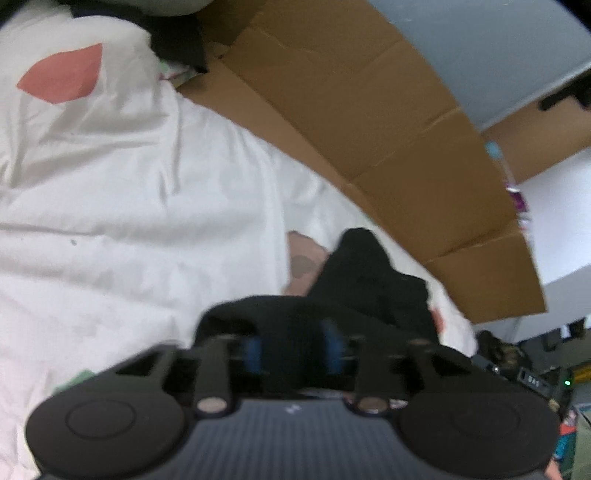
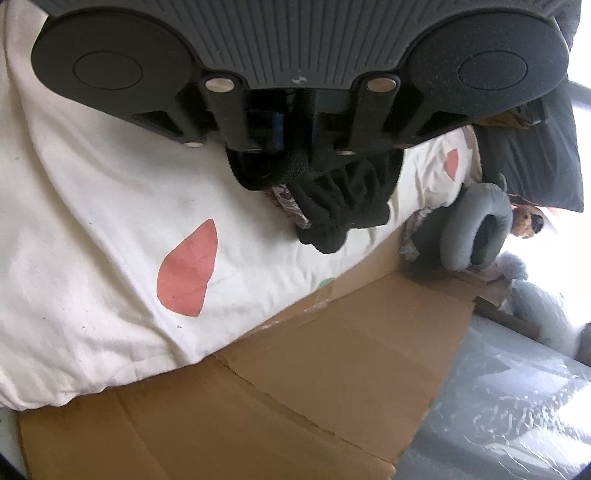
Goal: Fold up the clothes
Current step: 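Fold the held hem over the shorts and lower it with both grippers, then open both grippers and release the folded shorts on the duvet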
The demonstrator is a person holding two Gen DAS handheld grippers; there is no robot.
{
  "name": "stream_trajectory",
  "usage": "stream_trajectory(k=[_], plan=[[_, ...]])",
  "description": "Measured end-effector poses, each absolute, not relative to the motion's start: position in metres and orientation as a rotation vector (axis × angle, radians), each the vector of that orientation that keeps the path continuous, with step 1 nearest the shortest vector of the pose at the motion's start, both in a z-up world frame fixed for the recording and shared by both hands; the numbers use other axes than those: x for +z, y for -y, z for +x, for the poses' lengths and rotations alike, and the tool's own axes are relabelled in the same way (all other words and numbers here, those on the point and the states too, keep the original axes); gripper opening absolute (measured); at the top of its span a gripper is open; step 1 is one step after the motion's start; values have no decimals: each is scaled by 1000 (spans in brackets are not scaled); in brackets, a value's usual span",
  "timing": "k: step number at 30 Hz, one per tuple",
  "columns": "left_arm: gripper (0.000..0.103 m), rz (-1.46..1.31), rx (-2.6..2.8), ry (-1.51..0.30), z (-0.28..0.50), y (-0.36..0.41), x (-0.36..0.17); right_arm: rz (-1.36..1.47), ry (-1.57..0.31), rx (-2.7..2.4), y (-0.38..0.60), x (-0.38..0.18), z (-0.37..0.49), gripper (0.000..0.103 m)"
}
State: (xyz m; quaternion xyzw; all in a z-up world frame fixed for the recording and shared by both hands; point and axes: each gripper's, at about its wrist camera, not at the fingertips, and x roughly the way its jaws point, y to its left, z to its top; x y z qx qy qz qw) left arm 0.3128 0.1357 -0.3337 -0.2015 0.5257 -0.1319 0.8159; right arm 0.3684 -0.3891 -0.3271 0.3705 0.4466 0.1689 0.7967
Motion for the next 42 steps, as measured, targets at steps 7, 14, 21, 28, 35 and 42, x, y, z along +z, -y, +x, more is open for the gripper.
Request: stream_trajectory(k=[7, 14, 21, 28, 35, 42], plan=[[64, -361, -272, -1101, 289, -134, -324, 783, -944, 393, 395, -324, 344, 56], [65, -286, -293, -1122, 271, -120, -332, 740, -958, 421, 382, -328, 326, 64], [65, -175, -324, -1136, 254, -97, -341, 672, -957, 420, 365, -336, 312, 65], [62, -52, -323, -1137, 252, -77, -357, 408, -915, 418, 330, -328, 302, 65], [62, 64, -325, -1124, 253, -63, -367, 260, -905, 416, 312, -329, 300, 64], [65, 79, -316, -1097, 256, -60, -375, 156, -894, 402, 298, -332, 298, 62]])
